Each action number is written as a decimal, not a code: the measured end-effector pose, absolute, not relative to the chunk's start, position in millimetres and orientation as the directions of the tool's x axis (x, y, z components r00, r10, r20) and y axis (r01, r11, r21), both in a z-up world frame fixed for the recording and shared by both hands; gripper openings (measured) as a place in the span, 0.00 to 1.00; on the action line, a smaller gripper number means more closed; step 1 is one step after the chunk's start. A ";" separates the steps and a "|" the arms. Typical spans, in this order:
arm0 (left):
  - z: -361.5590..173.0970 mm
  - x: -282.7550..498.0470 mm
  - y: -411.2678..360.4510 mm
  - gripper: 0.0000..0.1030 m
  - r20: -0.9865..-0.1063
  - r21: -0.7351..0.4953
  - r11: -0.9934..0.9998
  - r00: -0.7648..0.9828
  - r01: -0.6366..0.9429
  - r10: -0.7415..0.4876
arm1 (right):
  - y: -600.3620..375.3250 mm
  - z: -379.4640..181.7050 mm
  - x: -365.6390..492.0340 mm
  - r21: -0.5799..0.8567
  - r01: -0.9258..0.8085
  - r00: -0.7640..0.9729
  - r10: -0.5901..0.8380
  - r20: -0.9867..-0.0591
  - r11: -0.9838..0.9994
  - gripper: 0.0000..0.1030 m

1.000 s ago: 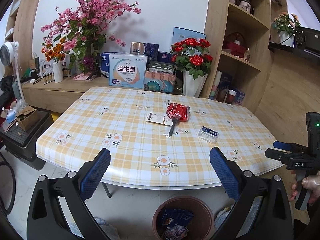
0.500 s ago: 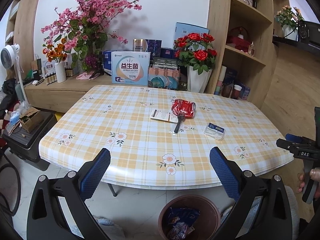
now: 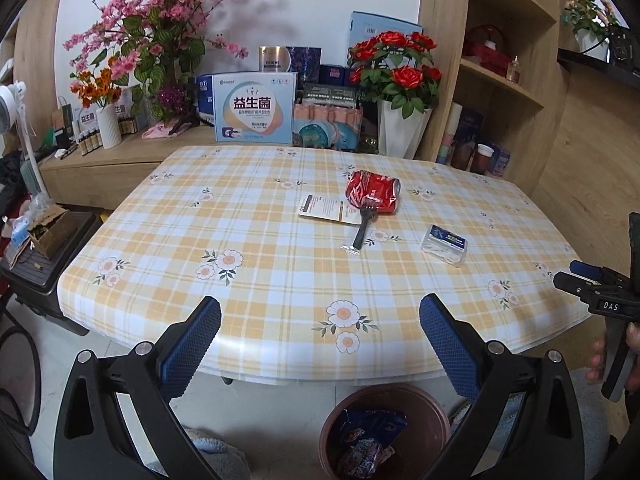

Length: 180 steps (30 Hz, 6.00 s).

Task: Collect trash
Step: 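Move both open tools back toward the clear plastic box on the table, then close the right tool on the clear plastic box, then close the left tool on the plastic-wrapped black spoon while the right tool holds the box, then carry the spoon and the clear box toward the brown bin with both tools, then hold the clear plastic box over the brown bin and open the right tool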

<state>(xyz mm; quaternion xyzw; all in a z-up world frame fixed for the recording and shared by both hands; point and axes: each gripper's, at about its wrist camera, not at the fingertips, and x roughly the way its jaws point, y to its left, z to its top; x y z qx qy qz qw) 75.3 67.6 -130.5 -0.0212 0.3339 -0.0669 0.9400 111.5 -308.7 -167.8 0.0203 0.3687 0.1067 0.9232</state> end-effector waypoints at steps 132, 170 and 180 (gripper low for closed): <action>-123.6 58.1 42.5 0.11 -0.584 -0.268 0.916 0.706 0.298 -0.401 | -259.6 -163.1 92.2 0.259 -0.373 0.648 0.450 -0.614 0.891 0.59; -106.4 15.2 37.1 0.11 -0.567 -0.245 0.900 0.700 0.361 -0.435 | -263.7 -146.5 53.7 0.265 -0.343 0.658 0.432 -0.616 0.901 0.94; -114.5 15.2 18.3 0.11 -0.598 -0.241 0.873 0.643 0.425 -0.478 | -302.1 -106.8 55.1 0.204 -0.232 0.780 0.307 -0.545 0.951 0.95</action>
